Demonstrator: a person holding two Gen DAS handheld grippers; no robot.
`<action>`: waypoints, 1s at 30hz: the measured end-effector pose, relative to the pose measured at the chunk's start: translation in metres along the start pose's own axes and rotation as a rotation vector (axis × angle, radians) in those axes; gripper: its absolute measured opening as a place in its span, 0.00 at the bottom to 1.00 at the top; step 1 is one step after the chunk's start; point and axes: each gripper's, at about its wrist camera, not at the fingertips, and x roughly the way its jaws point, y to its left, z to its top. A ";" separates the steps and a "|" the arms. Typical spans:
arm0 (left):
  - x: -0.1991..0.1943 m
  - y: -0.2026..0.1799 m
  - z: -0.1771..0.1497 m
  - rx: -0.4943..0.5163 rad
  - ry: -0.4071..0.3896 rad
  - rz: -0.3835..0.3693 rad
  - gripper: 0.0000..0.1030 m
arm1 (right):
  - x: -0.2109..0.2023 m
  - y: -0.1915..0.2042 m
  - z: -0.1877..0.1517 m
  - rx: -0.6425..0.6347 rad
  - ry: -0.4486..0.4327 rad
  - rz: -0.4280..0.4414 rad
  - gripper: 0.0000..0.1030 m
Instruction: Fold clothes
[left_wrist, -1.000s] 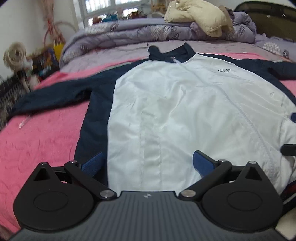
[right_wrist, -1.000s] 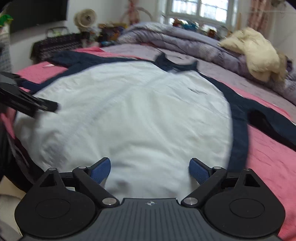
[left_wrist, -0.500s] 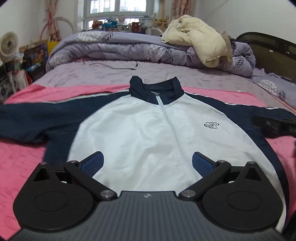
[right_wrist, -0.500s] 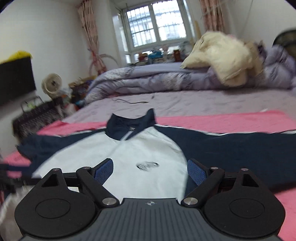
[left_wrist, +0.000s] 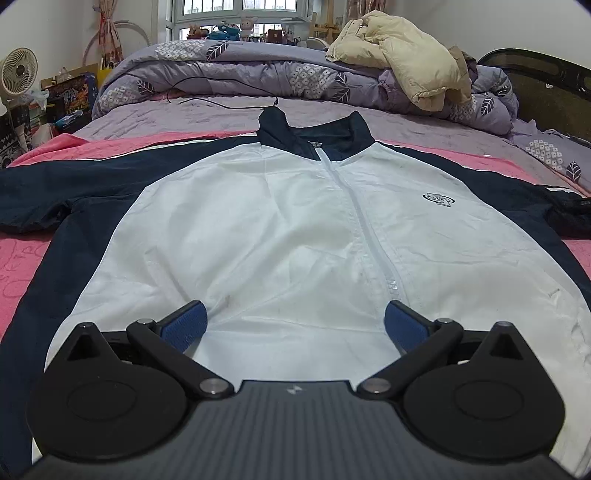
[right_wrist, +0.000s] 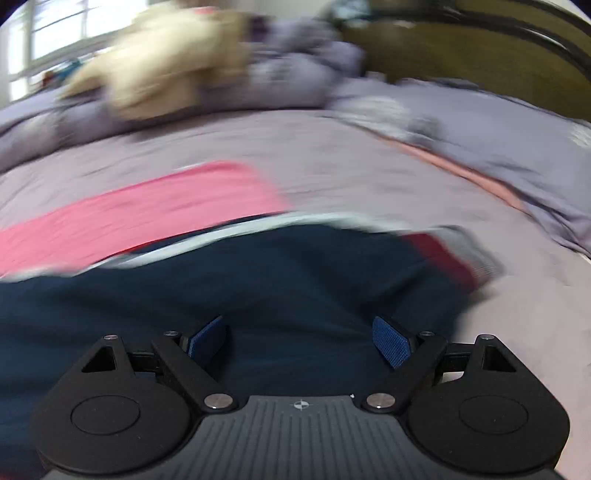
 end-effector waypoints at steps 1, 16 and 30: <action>0.000 0.001 0.000 0.002 -0.003 0.001 1.00 | 0.005 -0.005 0.004 0.006 -0.001 -0.008 0.83; -0.002 0.004 -0.002 0.003 -0.034 -0.006 1.00 | -0.102 0.212 -0.030 -0.502 -0.094 0.772 0.96; -0.002 0.003 -0.002 0.006 -0.035 -0.005 1.00 | 0.063 0.003 0.039 0.073 -0.049 -0.044 0.97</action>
